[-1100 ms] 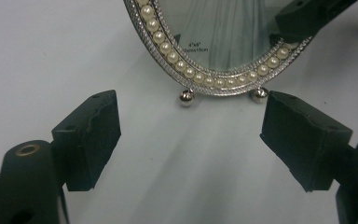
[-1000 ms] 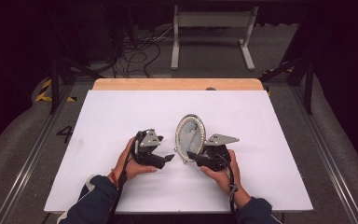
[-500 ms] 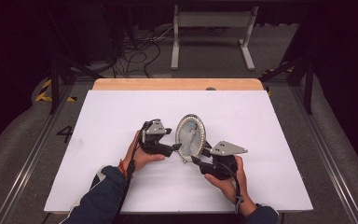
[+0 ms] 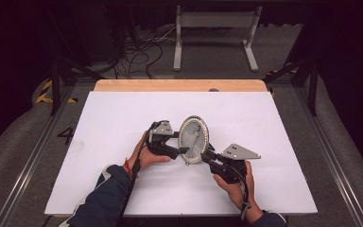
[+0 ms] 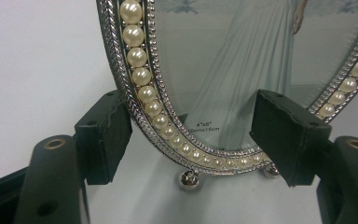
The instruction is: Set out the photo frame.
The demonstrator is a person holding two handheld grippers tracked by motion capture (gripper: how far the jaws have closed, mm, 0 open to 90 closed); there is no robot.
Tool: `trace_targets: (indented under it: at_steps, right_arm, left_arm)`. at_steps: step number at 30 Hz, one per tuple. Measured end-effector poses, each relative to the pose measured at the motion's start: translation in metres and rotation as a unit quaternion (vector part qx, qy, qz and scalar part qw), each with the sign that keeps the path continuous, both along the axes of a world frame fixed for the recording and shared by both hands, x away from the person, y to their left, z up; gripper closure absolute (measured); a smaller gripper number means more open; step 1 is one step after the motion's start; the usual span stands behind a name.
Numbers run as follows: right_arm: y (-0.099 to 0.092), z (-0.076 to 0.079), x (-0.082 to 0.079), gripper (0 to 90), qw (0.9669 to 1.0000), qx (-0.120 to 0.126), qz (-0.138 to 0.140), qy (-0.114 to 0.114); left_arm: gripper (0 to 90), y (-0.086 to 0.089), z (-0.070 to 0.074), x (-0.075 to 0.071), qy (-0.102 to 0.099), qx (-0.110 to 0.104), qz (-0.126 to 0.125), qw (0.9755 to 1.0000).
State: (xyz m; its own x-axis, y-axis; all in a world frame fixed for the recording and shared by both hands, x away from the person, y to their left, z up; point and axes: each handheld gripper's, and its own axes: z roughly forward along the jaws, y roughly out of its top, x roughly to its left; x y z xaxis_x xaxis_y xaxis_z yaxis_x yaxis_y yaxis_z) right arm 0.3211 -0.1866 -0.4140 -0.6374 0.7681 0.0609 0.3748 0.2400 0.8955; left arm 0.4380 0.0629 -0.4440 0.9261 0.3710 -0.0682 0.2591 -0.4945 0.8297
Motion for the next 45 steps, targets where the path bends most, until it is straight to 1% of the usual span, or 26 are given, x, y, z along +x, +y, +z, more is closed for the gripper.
trace_targets:
  at_steps: [1, 3, 8, 11, 12, 16, 17, 20, 24, 26, 28, 31, 33, 34, 35, 36, 37, 38, 41, 42, 44, 45]
  right_arm:
    - [0.000, 0.000, 0.000, 77.3, 1.0000, -0.003, -0.001, -0.001]
    - [0.000, 0.000, 0.000, 77.3, 1.0000, -0.002, -0.001, 0.000]
    - [-0.001, 0.001, 0.000, 77.4, 1.0000, -0.003, -0.001, -0.002]
    - [-0.002, 0.001, 0.000, 77.3, 1.0000, 0.001, 0.000, -0.001]
    - [-0.002, 0.001, 0.000, 77.1, 1.0000, 0.001, -0.002, -0.001]
    - [-0.003, 0.001, 0.002, 76.0, 1.0000, 0.000, -0.007, -0.001]
    - [-0.003, 0.000, 0.003, 75.9, 1.0000, -0.001, -0.007, -0.003]
    - [-0.004, 0.000, 0.005, 75.9, 0.9999, 0.003, -0.010, -0.001]
    - [-0.005, 0.000, 0.007, 76.0, 0.9999, 0.006, -0.013, 0.001]
    - [-0.006, 0.000, 0.009, 76.2, 0.9999, 0.008, -0.012, 0.002]
    - [-0.006, 0.000, 0.009, 76.2, 0.9999, 0.004, -0.014, 0.000]
    - [-0.006, 0.000, 0.011, 76.3, 0.9999, 0.005, -0.014, 0.000]
    - [-0.006, 0.000, 0.011, 76.3, 0.9999, 0.007, -0.012, 0.000]
    - [-0.005, 0.000, 0.011, 76.2, 0.9999, 0.004, -0.013, -0.003]
    - [-0.005, 0.000, 0.010, 76.2, 0.9999, 0.004, -0.013, -0.004]
    - [-0.005, 0.000, 0.010, 76.1, 0.9999, 0.004, -0.014, -0.004]
    - [-0.005, 0.000, 0.010, 76.1, 0.9999, 0.004, -0.014, -0.004]
    - [-0.005, 0.000, 0.010, 76.1, 0.9999, 0.004, -0.013, -0.004]
    - [-0.006, 0.001, 0.008, 75.7, 0.9999, 0.007, -0.015, -0.004]
    - [-0.007, 0.001, 0.007, 75.8, 0.9998, 0.011, -0.017, -0.002]
    - [-0.008, 0.003, 0.005, 76.9, 0.9997, 0.015, -0.019, -0.003]
    - [-0.008, 0.003, 0.004, 76.3, 0.9997, 0.014, -0.019, -0.006]
  left_arm:
    - [31.9, 0.000, 0.000, -0.001, -0.003, 0.004, 0.002, 1.0000]
    - [32.2, 0.000, 0.001, -0.001, -0.005, 0.006, 0.000, 1.0000]
    - [34.9, 0.002, 0.001, -0.002, -0.001, 0.013, 0.000, 0.9999]
    - [36.0, 0.003, 0.002, -0.003, -0.001, 0.018, 0.000, 0.9998]
    - [37.3, 0.004, 0.002, -0.004, -0.004, 0.021, 0.001, 0.9998]
    - [40.3, 0.008, 0.002, -0.007, -0.007, 0.028, -0.004, 0.9996]
    - [41.1, 0.009, 0.001, -0.008, -0.007, 0.031, -0.010, 0.9994]
    - [40.7, 0.010, 0.002, -0.012, -0.012, 0.044, -0.011, 0.9989]
    - [40.9, 0.013, 0.003, -0.016, -0.012, 0.042, -0.013, 0.9990]
    - [41.0, 0.014, 0.004, -0.020, -0.016, 0.048, -0.012, 0.9986]
    - [41.2, 0.014, 0.004, -0.023, -0.019, 0.057, -0.014, 0.9981]
    - [41.6, 0.016, 0.003, -0.024, -0.018, 0.059, -0.013, 0.9980]
    - [42.1, 0.016, 0.003, -0.023, -0.014, 0.054, -0.013, 0.9983]
    - [42.1, 0.016, 0.002, -0.023, -0.010, 0.049, -0.009, 0.9987]
    - [42.2, 0.015, 0.002, -0.022, -0.012, 0.044, -0.008, 0.9989]
    - [42.2, 0.015, 0.002, -0.021, -0.009, 0.038, -0.005, 0.9992]
    - [42.0, 0.015, 0.002, -0.021, -0.009, 0.038, -0.005, 0.9992]
    - [42.0, 0.014, 0.002, -0.020, -0.008, 0.028, -0.002, 0.9996]
    - [40.0, 0.014, 0.005, -0.017, -0.007, 0.010, 0.009, 0.9999]
    - [40.1, 0.014, 0.006, -0.017, -0.007, 0.005, 0.010, 0.9999]
    - [39.3, 0.013, 0.006, -0.015, -0.013, -0.004, 0.021, 0.9997]
    - [39.1, 0.012, 0.006, -0.014, -0.013, -0.008, 0.029, 0.9995]
